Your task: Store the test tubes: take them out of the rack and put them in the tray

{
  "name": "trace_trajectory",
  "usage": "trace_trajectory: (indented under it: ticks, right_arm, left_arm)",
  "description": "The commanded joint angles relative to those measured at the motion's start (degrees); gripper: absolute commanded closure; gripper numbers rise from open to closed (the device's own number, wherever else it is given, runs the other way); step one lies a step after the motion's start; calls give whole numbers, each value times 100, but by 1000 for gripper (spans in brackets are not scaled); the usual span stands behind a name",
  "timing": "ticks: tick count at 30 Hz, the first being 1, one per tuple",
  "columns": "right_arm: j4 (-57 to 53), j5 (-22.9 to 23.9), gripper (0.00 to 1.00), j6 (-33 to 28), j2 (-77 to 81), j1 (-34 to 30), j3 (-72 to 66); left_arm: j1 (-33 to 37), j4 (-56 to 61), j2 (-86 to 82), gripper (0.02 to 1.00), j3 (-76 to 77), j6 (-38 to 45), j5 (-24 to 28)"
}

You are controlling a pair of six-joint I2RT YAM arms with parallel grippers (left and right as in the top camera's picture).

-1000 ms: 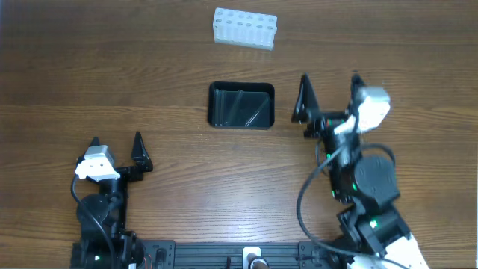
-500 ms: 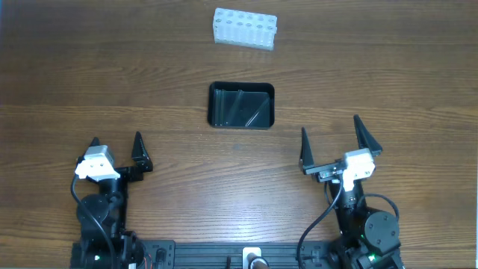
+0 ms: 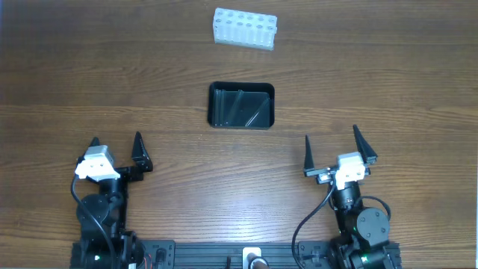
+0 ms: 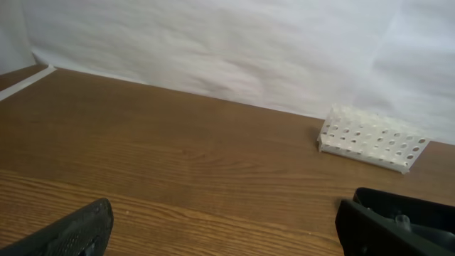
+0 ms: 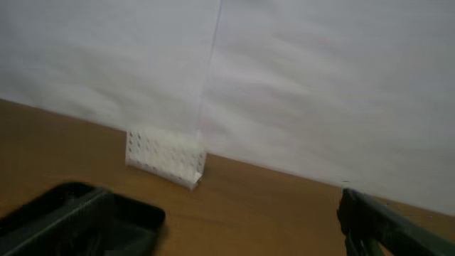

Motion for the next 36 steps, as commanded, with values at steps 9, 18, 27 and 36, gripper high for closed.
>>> trace_trajectory:
  ticks: [9,18,27,36]
  right_arm:
    - [-778,-682,9,275,-216,-1189,-59]
    - [-1491,-704,9,293,-216,-1263,-57]
    - [-1451,-1075,9,938,-216,-1266,-59]
    - [-1456,-1075,9,938,-216,-1263,-57]
  left_arm:
    - [20,4,-42,18,-24,-55,-24]
    - [20,4,-42,20,-24,-55,-24]
    - [20,4,-42,20,-24,-55,-24]
    - [20,4,-42,20,-24,-55,-24]
